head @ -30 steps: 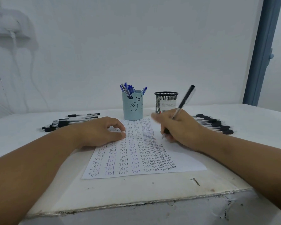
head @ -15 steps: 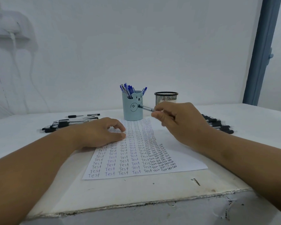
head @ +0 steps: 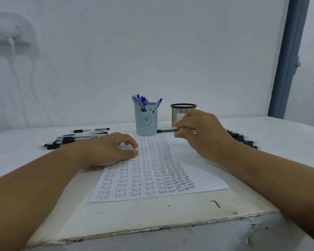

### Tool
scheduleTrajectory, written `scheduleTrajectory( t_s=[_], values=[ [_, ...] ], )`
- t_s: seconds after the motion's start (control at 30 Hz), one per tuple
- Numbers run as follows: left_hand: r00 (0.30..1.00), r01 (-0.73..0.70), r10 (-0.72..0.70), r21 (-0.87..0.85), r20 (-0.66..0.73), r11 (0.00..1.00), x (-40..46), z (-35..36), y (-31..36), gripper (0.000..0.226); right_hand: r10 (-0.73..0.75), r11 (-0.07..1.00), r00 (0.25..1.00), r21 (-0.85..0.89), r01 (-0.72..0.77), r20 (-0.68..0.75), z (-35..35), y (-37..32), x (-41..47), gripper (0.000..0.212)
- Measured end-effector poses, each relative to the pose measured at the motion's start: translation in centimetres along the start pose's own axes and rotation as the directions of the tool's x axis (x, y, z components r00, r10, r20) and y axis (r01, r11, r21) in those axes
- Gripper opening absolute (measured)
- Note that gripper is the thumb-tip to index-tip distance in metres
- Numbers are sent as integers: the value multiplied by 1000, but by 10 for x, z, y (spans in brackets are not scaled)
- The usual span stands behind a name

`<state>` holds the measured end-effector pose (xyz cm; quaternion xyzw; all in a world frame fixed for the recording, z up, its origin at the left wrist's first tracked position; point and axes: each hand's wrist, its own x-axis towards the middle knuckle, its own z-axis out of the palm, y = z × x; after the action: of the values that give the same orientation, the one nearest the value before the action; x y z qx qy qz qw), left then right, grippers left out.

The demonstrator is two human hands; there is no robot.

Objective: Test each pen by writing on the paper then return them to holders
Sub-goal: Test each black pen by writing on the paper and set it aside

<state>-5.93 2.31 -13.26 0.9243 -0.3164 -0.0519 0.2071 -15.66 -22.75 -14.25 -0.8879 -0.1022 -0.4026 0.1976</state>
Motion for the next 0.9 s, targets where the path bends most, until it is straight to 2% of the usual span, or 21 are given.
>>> scheduleTrajectory(
  t_s=[0.07, 0.17, 0.27, 0.37, 0.47, 0.6, 0.73, 0.9],
  values=[
    [1000, -4, 4, 0, 0, 1000, 0, 0, 0, 31, 38, 998, 999, -42, -38, 5, -8, 3, 1, 27],
    [1000, -15, 15, 13, 5, 1000, 1, 0, 0, 33, 140, 977, 990, -163, -138, 1, -20, 11, 2, 23],
    [1000, -16, 16, 2, -3, 1000, 0, 1, -2, 32, 289, 885, 954, -404, -232, 84, -27, 17, 1, 25],
    [1000, -24, 24, 3, -2, 1000, 0, 2, -3, 32, 458, 776, 881, -536, -332, 118, -34, 14, -2, 37],
    [999, -32, 32, 1, -6, 999, 1, 2, -3, 33, 592, 721, 793, -534, -441, 144, -35, 15, -2, 45],
    [1000, -30, 30, 5, -6, 1000, 0, 2, -2, 34, 665, 682, 731, -519, -514, 150, -31, 28, -2, 24],
    [1000, -29, 29, 20, -4, 999, 1, 2, -3, 34, 704, 642, 685, -579, -502, 187, -26, 30, -1, 13],
    [999, -33, 33, 2, -6, 999, 1, 2, -4, 32, 758, 560, 625, -676, -479, 186, -23, 17, -1, 15]
  ],
)
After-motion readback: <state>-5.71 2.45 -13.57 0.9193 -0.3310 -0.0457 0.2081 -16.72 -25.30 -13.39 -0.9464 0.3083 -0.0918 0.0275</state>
